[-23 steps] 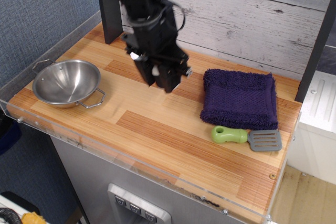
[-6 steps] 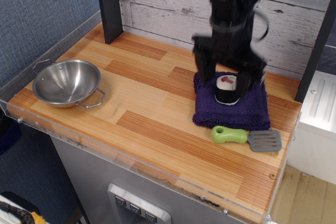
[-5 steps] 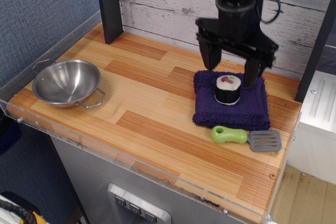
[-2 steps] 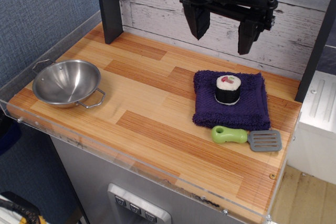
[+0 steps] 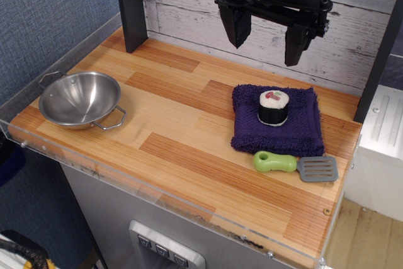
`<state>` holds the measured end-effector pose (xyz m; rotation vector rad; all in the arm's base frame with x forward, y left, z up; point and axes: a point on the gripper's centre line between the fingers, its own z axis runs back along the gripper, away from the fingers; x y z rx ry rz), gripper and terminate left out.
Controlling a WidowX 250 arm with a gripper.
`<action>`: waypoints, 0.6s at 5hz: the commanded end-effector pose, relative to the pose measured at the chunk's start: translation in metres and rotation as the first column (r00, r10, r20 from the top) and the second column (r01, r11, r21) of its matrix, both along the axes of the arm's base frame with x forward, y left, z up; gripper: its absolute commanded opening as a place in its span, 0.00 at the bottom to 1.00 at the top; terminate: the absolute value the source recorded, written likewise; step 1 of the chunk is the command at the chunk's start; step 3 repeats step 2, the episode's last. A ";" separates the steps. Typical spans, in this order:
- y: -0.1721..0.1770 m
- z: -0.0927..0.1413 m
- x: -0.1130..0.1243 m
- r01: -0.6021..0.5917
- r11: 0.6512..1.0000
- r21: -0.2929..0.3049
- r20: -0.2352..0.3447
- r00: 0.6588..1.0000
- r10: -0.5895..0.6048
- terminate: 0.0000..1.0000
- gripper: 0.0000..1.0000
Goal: Place the container on the violet cloth.
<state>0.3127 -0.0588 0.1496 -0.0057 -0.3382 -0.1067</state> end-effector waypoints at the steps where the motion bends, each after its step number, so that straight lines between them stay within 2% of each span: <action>1: -0.004 0.014 -0.008 0.008 1.000 -0.006 0.043 0.999 -0.007 0.00 1.00; 2: -0.004 0.014 -0.008 0.008 1.000 -0.006 0.043 0.999 -0.007 1.00 1.00; 3: -0.004 0.014 -0.008 0.008 1.000 -0.006 0.043 0.999 -0.007 1.00 1.00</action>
